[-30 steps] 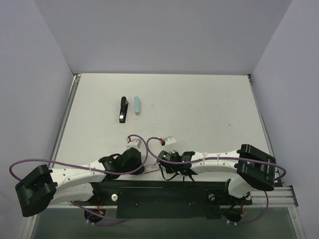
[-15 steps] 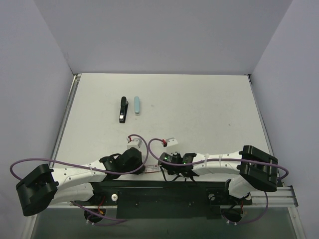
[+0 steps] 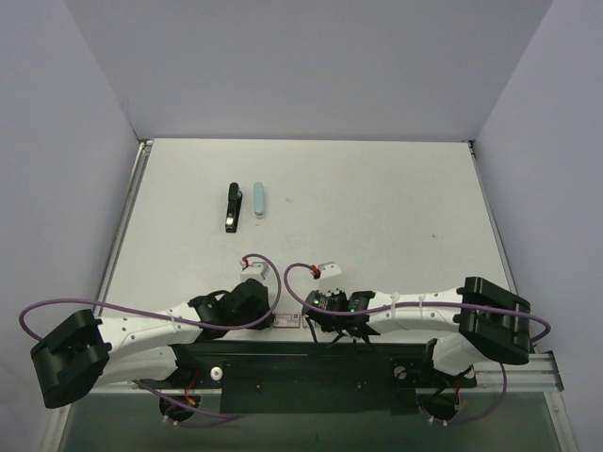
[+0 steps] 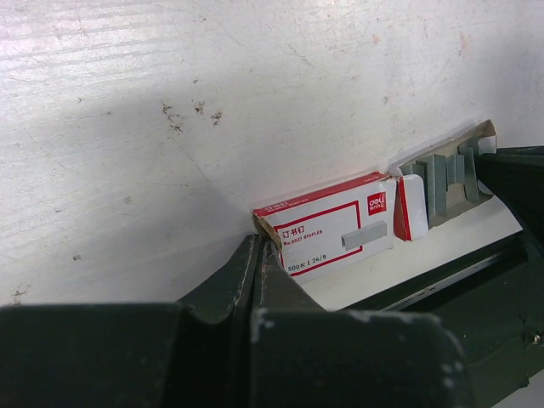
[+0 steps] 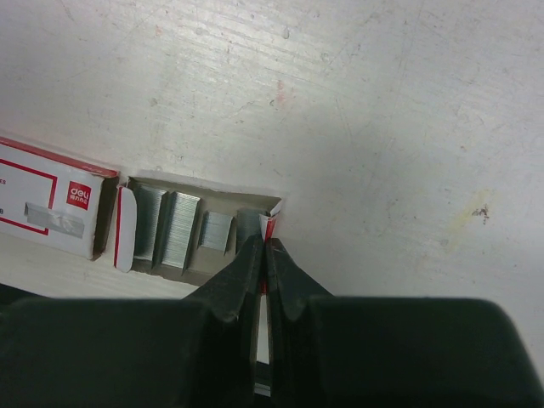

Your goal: Unload the staples from the stapler

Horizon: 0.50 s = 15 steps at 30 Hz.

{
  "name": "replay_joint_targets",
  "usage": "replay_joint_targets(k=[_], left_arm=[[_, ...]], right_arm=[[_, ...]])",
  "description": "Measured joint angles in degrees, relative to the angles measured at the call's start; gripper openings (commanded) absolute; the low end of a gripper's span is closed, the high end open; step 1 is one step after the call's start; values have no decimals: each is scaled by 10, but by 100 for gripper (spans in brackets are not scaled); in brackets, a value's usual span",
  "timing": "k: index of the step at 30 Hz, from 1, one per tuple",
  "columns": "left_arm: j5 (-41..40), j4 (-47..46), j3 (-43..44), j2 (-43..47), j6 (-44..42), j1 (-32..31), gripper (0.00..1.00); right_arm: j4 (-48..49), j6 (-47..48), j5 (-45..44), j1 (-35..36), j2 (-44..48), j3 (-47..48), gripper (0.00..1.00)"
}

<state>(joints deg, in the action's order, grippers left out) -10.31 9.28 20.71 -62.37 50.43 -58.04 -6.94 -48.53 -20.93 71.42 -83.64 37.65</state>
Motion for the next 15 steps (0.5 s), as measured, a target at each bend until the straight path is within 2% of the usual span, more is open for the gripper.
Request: replay_joint_targets(k=[15], left_arm=[[0,-8,0,-5,0,-2,0]], right_arm=[[-8,-7,-8,6,2,-2,0]])
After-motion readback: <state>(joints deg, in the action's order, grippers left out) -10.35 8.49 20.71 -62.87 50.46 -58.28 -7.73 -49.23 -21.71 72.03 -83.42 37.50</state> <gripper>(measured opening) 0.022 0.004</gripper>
